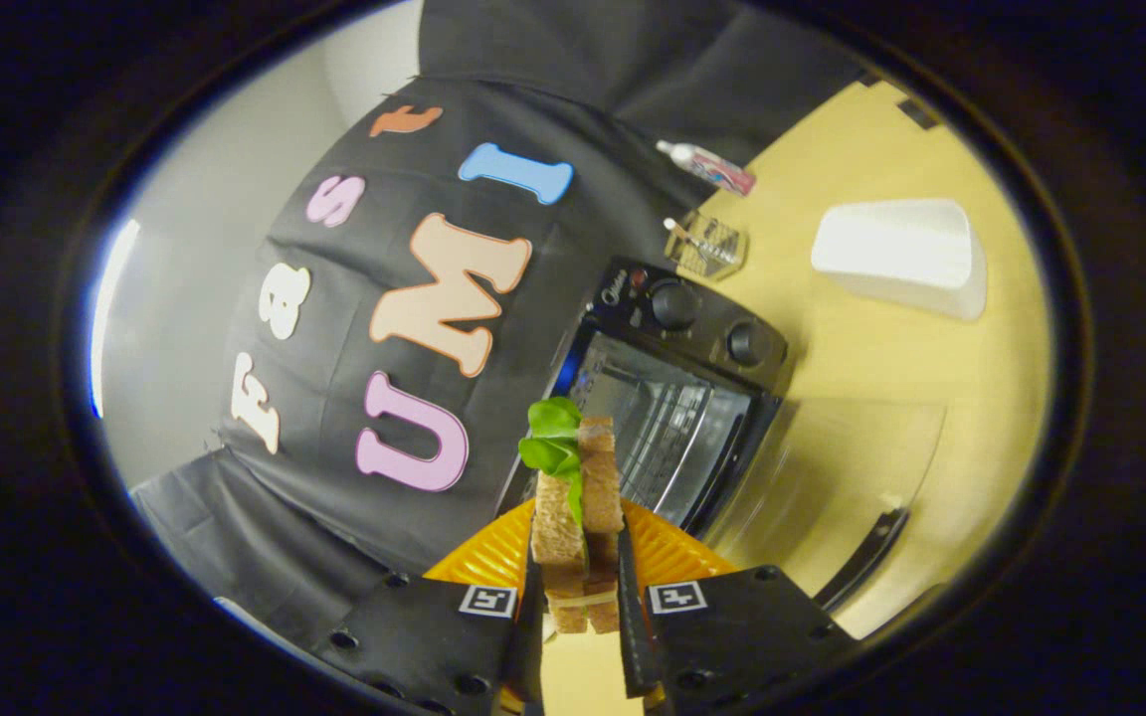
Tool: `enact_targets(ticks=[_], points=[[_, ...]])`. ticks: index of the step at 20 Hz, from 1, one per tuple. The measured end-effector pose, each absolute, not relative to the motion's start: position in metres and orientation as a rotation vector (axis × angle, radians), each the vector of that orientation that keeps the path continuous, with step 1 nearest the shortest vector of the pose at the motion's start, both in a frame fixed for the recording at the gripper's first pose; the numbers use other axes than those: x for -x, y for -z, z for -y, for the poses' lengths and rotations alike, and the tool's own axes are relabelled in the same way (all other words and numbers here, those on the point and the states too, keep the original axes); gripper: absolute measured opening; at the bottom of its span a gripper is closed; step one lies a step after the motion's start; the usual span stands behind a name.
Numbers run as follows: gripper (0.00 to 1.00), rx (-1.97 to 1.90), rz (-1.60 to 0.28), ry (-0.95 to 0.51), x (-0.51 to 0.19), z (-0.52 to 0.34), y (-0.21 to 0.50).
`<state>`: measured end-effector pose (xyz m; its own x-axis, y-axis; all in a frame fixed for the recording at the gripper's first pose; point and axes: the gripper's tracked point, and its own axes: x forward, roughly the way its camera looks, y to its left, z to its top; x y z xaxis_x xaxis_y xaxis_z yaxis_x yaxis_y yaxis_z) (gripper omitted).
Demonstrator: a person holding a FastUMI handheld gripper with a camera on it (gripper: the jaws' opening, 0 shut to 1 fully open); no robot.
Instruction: Open the toaster oven, put the food inside, and close the toaster oven door.
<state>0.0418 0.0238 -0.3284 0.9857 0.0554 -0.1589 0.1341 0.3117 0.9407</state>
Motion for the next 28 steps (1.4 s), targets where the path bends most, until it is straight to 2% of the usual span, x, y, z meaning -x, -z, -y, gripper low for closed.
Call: enact_targets(ticks=[7, 12, 16, 20, 22, 25, 28], points=[[0.34, -1.349, -0.234, 0.052, -0.111, -0.048, 0.354], [0.34, -1.228, -0.281, 0.015, -0.138, -0.058, 0.357], [0.39, -1.12, -0.299, -0.007, -0.15, -0.06, 0.362], [0.5, -1.011, -0.311, -0.023, -0.148, -0.059, 0.367], [0.68, -0.932, -0.303, -0.042, -0.143, -0.06, 0.36], [0.94, -0.772, -0.308, 0.015, -0.119, -0.044, 0.364], [0.97, -0.61, -0.325, 0.093, -0.092, -0.026, 0.37]])
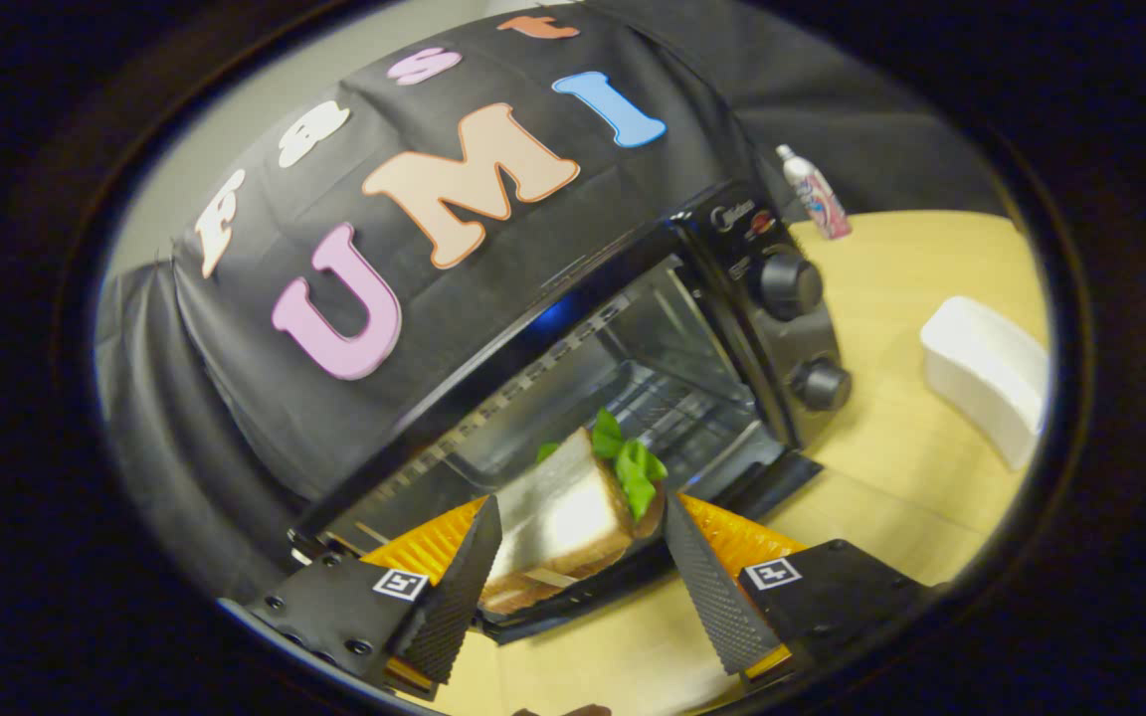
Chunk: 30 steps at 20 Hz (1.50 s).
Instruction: Open the toaster oven, put the food inside, and close the toaster oven door.
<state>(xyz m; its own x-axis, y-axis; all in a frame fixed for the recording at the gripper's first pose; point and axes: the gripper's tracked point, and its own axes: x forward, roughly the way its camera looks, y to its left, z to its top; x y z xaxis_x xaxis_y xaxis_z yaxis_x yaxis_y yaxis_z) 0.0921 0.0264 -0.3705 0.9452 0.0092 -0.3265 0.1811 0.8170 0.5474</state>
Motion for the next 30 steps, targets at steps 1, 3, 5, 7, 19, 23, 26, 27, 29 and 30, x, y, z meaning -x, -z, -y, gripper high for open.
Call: enact_targets(ticks=[1, 3, 5, 7, 19, 23, 26, 27, 29, 30], points=[[0.98, -0.568, -0.327, 0.109, -0.081, -0.023, 0.372], [0.98, -0.498, -0.313, 0.133, -0.063, -0.013, 0.363], [0.99, -0.421, -0.301, 0.151, -0.044, -0.007, 0.354], [0.99, -0.327, -0.333, 0.164, -0.016, -0.004, 0.353], [0.99, -0.251, -0.504, 0.222, 0.073, 0.02, 0.414], [0.99, -0.295, -0.515, 0.146, 0.068, 0.011, 0.428], [0.99, -0.339, -0.511, 0.11, 0.058, 0.009, 0.433], [0.99, -0.347, -0.512, 0.102, 0.057, 0.008, 0.434], [0.99, -0.354, -0.521, 0.096, 0.056, 0.008, 0.436], [0.99, -0.368, -0.517, 0.095, 0.055, 0.008, 0.435]])
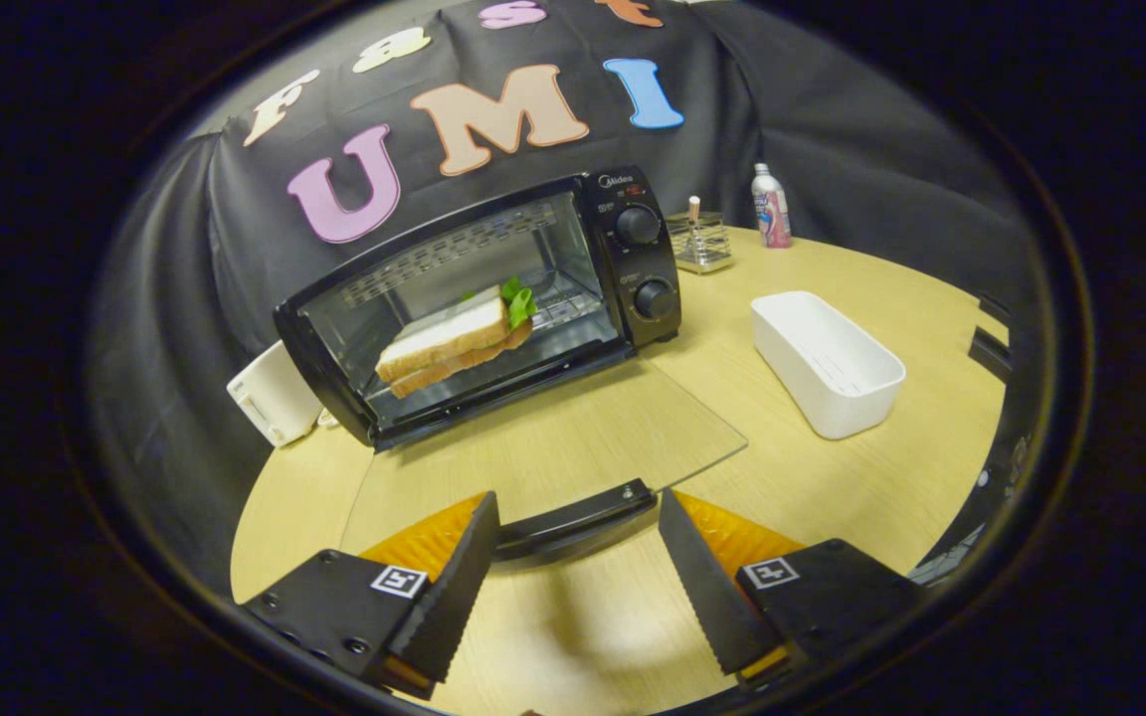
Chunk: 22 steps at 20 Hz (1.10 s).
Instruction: Open the toaster oven, put the food inside, and close the toaster oven door.
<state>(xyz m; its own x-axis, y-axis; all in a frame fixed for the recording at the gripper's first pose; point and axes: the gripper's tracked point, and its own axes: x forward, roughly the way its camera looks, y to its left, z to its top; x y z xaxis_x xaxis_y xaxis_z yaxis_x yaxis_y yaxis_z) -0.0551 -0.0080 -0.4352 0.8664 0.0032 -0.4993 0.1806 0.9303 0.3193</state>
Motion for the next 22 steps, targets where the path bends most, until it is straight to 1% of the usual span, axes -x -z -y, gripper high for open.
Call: enact_targets(ticks=[7, 13, 22], points=[[0.99, -0.36, -0.511, 0.087, 0.051, 0.006, 0.431], [0.99, -0.335, -0.395, 0.082, 0.036, 0.007, 0.381], [1.0, -0.302, -0.314, 0.107, 0.004, 0.006, 0.329]])
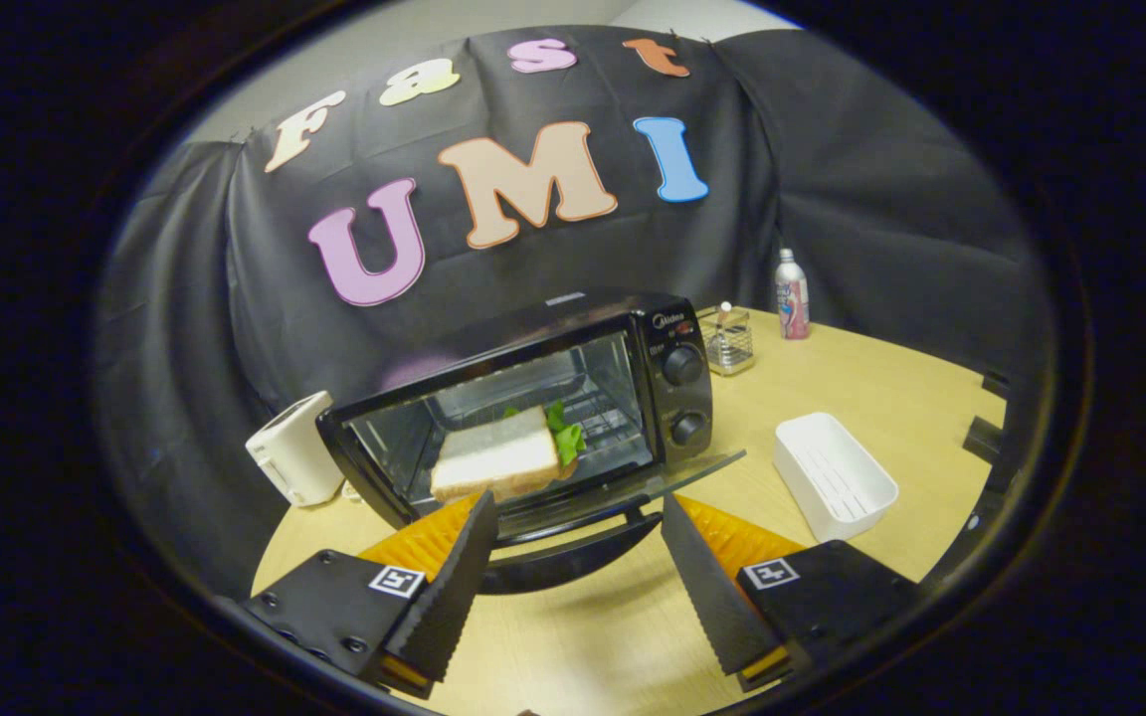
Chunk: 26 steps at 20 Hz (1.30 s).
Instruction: Open the toaster oven, put the food inside, and close the toaster oven door.
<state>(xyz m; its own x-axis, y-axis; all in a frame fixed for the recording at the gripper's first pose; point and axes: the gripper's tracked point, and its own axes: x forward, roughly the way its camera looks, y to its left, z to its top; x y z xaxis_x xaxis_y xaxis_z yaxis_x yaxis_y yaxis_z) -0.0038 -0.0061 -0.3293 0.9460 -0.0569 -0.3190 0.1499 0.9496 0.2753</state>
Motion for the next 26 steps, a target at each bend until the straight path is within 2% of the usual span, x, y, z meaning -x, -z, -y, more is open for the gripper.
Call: enact_targets(ticks=[10, 26], points=[[1.0, -0.245, -0.232, 0.087, -0.051, -0.001, 0.284], [1.0, -0.187, -0.092, 0.009, -0.111, -0.011, 0.261]])
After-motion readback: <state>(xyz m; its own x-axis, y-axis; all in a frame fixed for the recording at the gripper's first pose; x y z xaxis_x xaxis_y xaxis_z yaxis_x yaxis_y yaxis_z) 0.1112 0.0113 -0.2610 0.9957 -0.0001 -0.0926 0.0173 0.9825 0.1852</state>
